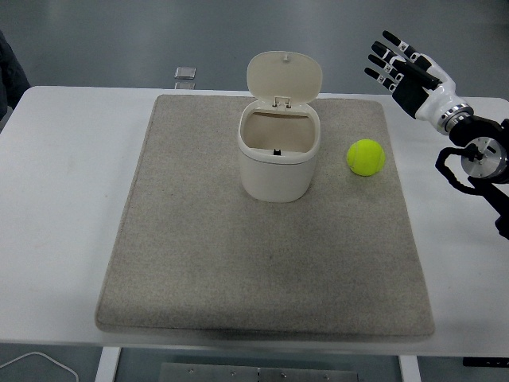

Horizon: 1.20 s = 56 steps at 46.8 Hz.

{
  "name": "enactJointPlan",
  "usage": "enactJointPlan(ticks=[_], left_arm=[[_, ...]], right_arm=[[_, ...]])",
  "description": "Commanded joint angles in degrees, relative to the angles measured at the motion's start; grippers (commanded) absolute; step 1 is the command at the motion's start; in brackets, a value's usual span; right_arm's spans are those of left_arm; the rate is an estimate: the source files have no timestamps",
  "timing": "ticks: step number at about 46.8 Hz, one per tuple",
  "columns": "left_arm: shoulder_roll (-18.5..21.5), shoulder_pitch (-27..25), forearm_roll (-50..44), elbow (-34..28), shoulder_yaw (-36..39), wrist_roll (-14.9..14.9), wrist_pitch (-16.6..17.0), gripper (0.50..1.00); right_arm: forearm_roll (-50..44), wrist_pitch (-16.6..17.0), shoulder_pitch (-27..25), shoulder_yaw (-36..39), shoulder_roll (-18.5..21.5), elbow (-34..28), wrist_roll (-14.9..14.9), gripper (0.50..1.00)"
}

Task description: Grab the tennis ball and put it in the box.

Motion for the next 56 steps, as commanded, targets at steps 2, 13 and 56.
enactJointPlan(ticks=[2,13,56], left_arm=[[0.0,0.0,0.0,0.08,-0.05,-0.08,0.05,0.99],[0.0,0.0,0.0,0.0,0.04,0.01,0.05,0.992],[0.0,-0.09,0.0,0.35,0.04,-0.08,0.14,0.992]], right_arm=[[0.0,0.0,0.07,0.04,0.06,0.0,0.0,0.915],[0.0,0.09,-0.01,0.04,0.06,0.0,0.0,0.915],[-15.11,4.66,1.04,-1.1,-2.75,0.0,-0.09,0.919]])
